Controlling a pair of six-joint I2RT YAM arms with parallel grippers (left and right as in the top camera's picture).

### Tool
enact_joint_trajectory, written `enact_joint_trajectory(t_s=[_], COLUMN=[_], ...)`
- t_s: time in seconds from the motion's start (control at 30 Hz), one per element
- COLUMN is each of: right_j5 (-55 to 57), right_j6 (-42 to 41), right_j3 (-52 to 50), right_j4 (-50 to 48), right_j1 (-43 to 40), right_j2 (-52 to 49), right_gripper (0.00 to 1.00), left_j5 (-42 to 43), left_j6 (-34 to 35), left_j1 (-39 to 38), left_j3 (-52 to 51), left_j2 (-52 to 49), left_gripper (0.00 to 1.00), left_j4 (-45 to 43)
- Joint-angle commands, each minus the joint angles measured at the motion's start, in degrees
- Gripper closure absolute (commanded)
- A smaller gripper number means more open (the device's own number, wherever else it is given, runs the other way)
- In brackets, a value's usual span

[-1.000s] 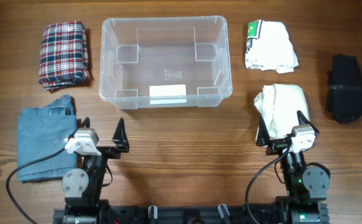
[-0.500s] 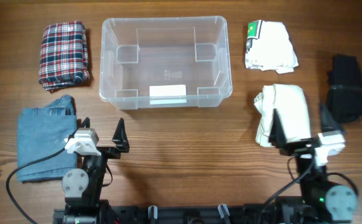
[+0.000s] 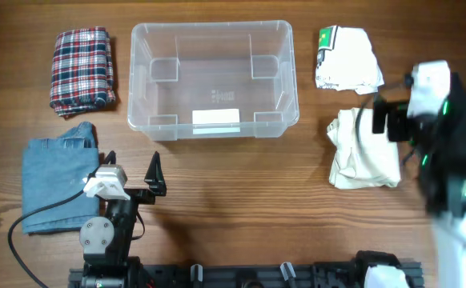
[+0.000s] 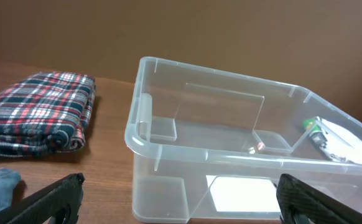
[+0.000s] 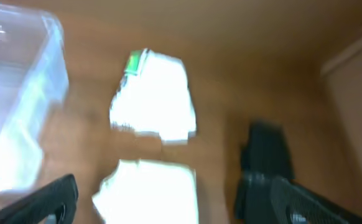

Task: Pack container
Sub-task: 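Reach the right gripper to the cream cloth and grasp it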

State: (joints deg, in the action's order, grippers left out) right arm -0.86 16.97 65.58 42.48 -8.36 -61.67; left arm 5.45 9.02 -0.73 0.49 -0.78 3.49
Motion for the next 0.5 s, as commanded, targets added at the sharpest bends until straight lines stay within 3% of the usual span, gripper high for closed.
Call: enact_joint_trajectory(t_s=[0.0,0.47], right_j5=[-6.3,-1.7], right_j6=[5.4,7.4], right_j3=[9.6,10.2], right_j4=[7.7,14.8], right_j1=[-5.5,-7.6], right_j2=[-11.4,-31.2], right_gripper=[0.00,0.00], left_j5=[0.9,0.9], left_j6=[-1.1,-1.1], left_j1=[0.2,0.2], left_j3=[-0.2,-0.2], left_j2=[0.4,0.4], left_gripper=[0.00,0.00], left_j4=[0.4,0.4])
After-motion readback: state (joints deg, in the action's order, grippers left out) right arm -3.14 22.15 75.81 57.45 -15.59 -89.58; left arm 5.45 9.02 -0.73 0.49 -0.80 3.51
